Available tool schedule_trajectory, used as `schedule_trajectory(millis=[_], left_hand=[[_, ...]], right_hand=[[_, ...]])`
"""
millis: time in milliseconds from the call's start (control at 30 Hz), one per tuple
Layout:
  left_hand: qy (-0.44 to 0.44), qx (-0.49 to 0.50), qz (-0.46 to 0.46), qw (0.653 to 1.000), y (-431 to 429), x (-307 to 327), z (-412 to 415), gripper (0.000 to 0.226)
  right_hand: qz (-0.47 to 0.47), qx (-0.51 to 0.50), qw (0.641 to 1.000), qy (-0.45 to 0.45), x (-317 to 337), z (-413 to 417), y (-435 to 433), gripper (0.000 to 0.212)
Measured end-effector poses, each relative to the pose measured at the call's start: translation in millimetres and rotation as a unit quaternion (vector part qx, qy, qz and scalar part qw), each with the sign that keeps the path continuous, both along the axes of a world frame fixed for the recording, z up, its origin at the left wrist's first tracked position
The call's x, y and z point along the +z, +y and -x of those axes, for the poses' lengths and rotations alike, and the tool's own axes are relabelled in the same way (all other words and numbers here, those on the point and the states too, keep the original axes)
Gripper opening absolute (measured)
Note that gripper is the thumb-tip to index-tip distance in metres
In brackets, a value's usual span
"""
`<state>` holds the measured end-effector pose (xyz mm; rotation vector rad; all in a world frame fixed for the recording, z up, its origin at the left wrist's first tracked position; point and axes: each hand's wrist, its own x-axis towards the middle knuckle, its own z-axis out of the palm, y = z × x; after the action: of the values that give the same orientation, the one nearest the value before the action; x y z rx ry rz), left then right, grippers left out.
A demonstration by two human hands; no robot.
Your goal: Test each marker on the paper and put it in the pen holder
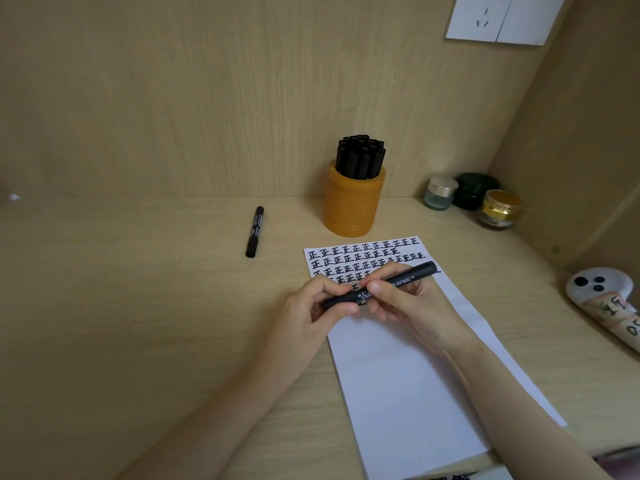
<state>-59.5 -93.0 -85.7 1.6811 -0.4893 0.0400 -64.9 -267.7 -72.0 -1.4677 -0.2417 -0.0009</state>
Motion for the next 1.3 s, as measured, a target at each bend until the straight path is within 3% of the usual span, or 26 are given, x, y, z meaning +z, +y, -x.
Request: schedule_trajectory(millis=[100, 267, 367, 433, 500, 600, 667, 767, 1000, 1100, 1300], left_hand=[[0.001, 0.005, -0.005, 1.000, 1, 0, -1, 0.020], [-0.010, 0.022, -0.015, 1.000, -1, 2, -1, 0.017], [-0.006, 0.037, 0.007, 0.999, -2, 5, -2, 0.016], [0.001, 0.043, 0.023, 0.999, -1, 6, -2, 0.014], [-0.004, 0.053, 0.024, 0.998, -1, 9, -3, 0.011], [-0.022, 0.070, 0.024, 0.997, -1, 17, -4, 0.008], [-0.042, 0.081, 0.012, 0.996, 0, 22, -6, 0.009], [-0.075, 0.095, -0.038, 0.992, 1, 27, -11, 0.009], [-0.107, 0.106, -0.098, 0.984, 2, 55, -34, 0.013], [-0.113, 0.118, -0.094, 0.982, -3, 70, -50, 0.015], [-0.078, 0.111, -0.049, 0.990, -16, 100, -100, 0.024]], right_hand=[[-0.005, -0.003, 1.000, 0.007, 1, 0, 2, 0.003], [-0.023, 0.005, 1.000, 0.001, -1, -2, 1, 0.040], [-0.025, -0.064, 0.998, 0.003, -2, -5, -3, 0.061], [0.018, -0.148, 0.988, -0.044, -2, -8, -8, 0.065], [0.129, -0.213, 0.959, -0.136, -2, -8, -12, 0.052], [0.313, -0.221, 0.889, -0.249, -1, -7, -12, 0.027], [0.413, -0.242, 0.827, -0.296, -1, -8, -12, 0.027], [0.455, -0.279, 0.774, -0.341, 4, -12, -13, 0.027], [0.505, -0.307, 0.735, -0.333, 21, -30, -11, 0.034], [0.506, -0.268, 0.755, -0.320, 30, -42, -9, 0.032], [0.386, -0.260, 0.858, -0.216, 52, -74, 5, 0.017]])
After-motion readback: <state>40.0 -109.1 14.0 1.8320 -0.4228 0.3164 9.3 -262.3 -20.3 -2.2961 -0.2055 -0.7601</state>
